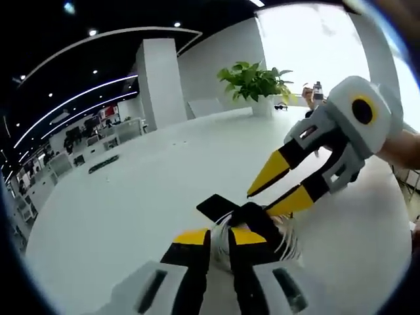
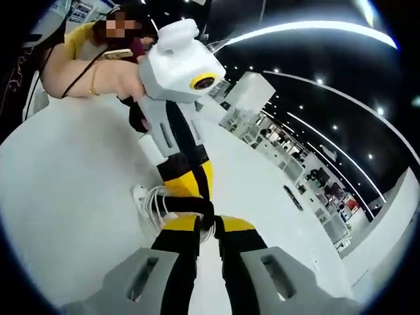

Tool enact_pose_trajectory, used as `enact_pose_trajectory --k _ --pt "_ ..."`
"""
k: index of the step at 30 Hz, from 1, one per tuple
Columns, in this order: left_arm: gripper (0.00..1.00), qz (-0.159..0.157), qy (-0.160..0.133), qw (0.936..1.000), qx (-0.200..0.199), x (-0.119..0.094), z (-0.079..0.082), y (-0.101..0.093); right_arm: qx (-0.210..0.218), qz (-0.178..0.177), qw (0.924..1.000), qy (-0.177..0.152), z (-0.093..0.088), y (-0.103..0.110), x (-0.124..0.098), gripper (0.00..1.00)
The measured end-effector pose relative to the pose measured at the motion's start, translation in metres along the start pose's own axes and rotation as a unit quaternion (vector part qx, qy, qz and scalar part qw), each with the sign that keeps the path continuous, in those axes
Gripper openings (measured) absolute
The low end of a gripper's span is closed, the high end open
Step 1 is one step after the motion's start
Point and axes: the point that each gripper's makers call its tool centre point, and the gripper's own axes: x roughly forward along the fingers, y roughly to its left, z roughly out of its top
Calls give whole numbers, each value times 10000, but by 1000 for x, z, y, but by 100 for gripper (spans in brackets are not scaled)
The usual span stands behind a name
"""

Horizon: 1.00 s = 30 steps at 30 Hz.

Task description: Peel open the Velcro strap on the desktop, arrange the wired earphones neatly onto it, and close the Velcro strap to secure them.

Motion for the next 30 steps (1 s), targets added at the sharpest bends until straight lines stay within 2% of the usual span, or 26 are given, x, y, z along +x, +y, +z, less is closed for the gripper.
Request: enact_pose_trajectory --k 13,22,27,30 --pt "15 -3 27 10000 50 3 -2 -2 128 180 9993 -291 8 6 6 13" --pt "15 -9 10 10000 18 4 -2 2 -19 119 9992 -386 12 5 9 8" --pt "15 -87 14 9999 56 3 -2 -3 47 91 9990 -424 13 3 6 6" --pt "15 -121 -4 9999 54 2 -2 -5 228 56 9986 -478 13 -2 8 5"
